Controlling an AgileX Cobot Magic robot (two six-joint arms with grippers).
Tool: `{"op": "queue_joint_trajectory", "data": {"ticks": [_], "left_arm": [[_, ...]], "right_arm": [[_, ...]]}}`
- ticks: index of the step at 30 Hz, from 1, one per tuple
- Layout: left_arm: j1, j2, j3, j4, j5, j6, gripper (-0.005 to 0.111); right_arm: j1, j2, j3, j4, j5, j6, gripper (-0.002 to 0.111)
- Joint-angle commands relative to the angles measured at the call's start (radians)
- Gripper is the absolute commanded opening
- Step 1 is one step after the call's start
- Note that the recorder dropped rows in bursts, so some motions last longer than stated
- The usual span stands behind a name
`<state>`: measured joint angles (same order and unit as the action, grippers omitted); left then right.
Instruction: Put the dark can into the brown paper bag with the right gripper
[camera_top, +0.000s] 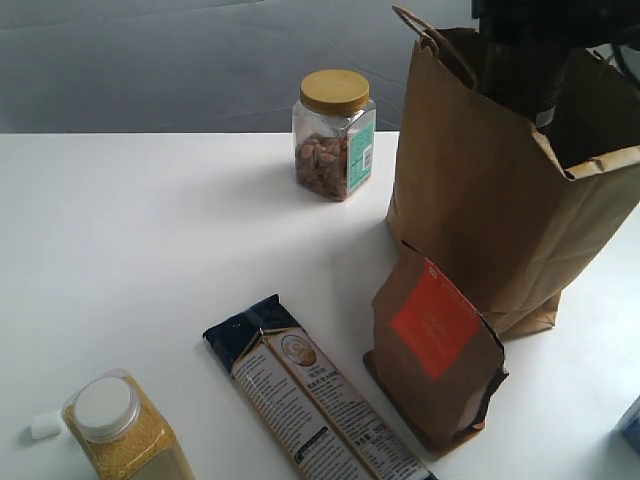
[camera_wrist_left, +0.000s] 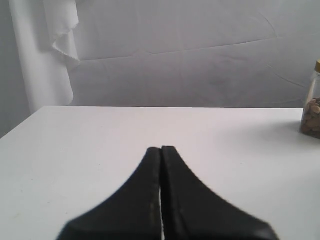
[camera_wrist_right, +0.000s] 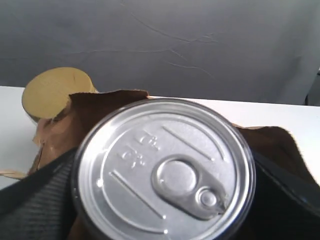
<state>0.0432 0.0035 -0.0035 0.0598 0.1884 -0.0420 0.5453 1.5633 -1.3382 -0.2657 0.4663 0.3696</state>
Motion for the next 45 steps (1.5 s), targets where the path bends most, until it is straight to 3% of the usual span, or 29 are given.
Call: {"op": "queue_joint_trajectory", "data": {"ticks": [1, 9, 12, 18, 20, 23, 29, 34, 40, 45], "left_arm": [[-0.006, -0.003, 0.004, 0.003, 0.000, -0.004, 0.000], [-0.006, -0.003, 0.004, 0.003, 0.000, -0.004, 0.000], [-0.006, -0.003, 0.004, 0.003, 0.000, -0.004, 0.000], [-0.006, -0.003, 0.004, 0.003, 0.000, -0.004, 0.000], [-0.006, -0.003, 0.004, 0.003, 0.000, -0.004, 0.000], [-0.006, -0.003, 0.004, 0.003, 0.000, -0.004, 0.000], [-0.006, -0.003, 0.004, 0.003, 0.000, -0.004, 0.000], [-0.006, -0.003, 0.004, 0.003, 0.000, -0.004, 0.000], [-0.006, -0.003, 0.004, 0.003, 0.000, -0.004, 0.000], [-0.006, -0.003, 0.004, 0.003, 0.000, -0.004, 0.000]], "right_arm": [[-0.009, 0.016, 0.054, 0.022, -0.179, -0.013, 0.000], [-0.028, 0.016, 0.167, 0.038, -0.283, -0.013, 0.004], [-0.031, 0.016, 0.166, 0.038, -0.279, -0.013, 0.021], [-0.034, 0.013, 0.166, 0.041, -0.272, -0.011, 0.079], [-0.034, 0.013, 0.166, 0.041, -0.268, -0.011, 0.088], [-0.036, 0.013, 0.166, 0.042, -0.265, -0.011, 0.091], [-0.036, -0.044, 0.166, 0.042, -0.226, -0.015, 0.089], [-0.025, -0.235, 0.166, 0.042, -0.168, -0.016, 0.079], [-0.025, -0.472, 0.176, -0.091, 0.037, 0.092, 0.044], [-0.044, -0.700, 0.305, -0.119, 0.038, 0.106, 0.000]]}}
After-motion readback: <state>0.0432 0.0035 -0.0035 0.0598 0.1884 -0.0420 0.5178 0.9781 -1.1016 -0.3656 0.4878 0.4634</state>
